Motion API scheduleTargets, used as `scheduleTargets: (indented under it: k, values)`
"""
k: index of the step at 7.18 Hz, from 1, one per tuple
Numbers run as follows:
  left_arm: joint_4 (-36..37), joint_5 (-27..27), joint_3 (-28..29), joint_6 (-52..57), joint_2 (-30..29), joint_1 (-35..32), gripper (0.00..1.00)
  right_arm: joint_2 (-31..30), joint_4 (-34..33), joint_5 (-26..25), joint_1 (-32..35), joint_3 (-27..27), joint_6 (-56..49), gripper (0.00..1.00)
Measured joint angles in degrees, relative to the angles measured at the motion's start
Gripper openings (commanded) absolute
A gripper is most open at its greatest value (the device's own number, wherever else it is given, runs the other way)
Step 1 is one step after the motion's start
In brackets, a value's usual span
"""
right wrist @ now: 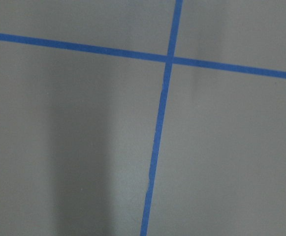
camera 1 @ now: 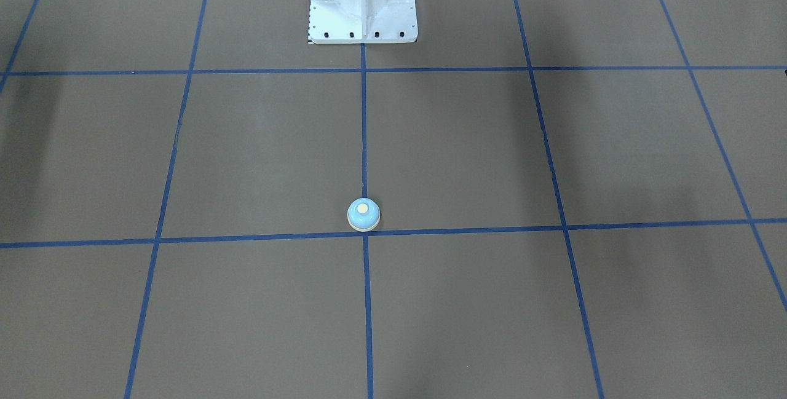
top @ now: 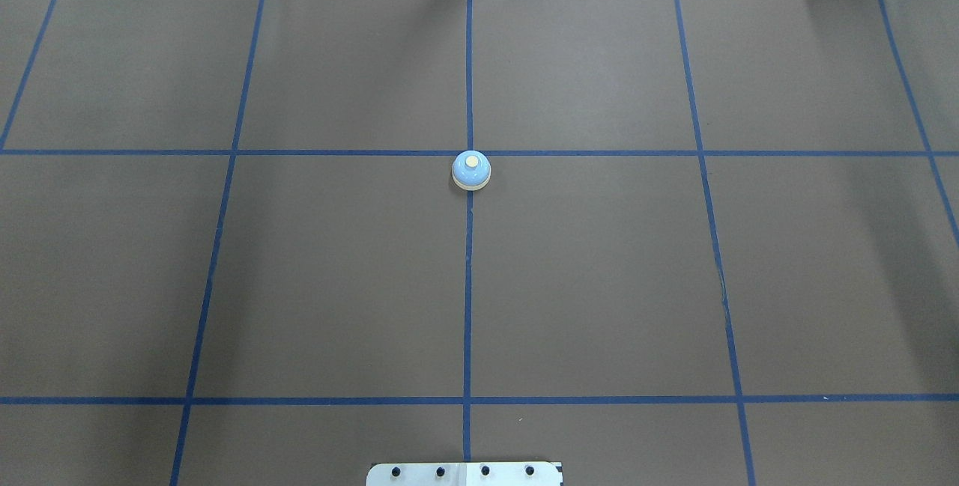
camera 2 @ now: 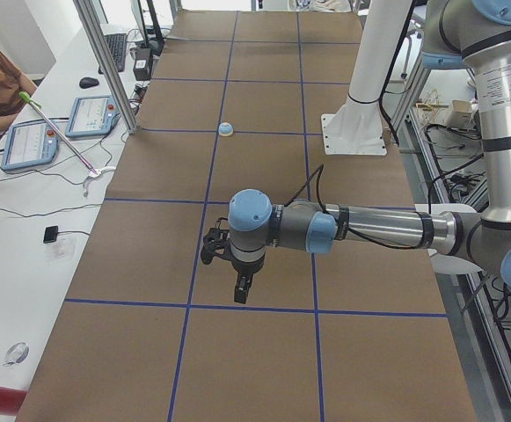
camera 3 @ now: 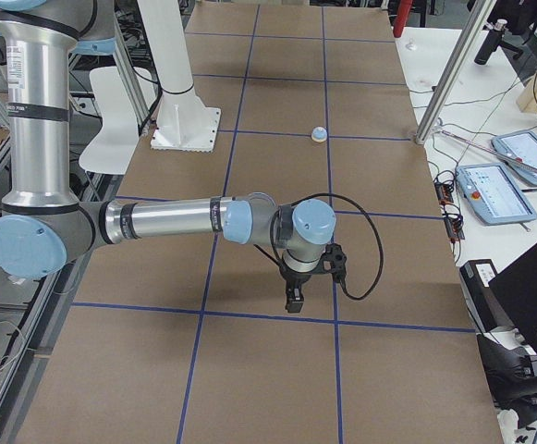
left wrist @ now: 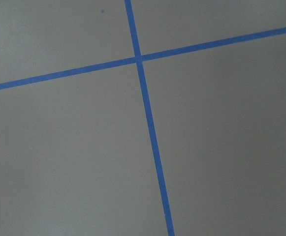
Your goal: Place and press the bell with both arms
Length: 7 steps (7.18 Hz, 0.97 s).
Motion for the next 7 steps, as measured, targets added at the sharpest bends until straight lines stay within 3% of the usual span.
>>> scheduleTargets:
  k: [7]
  values:
    - [-0.5,0.0,1.2,-0.4,0.1,0.0,1.0,-0.1,0.4,0.7,1.0,0.5,0.1,1.0]
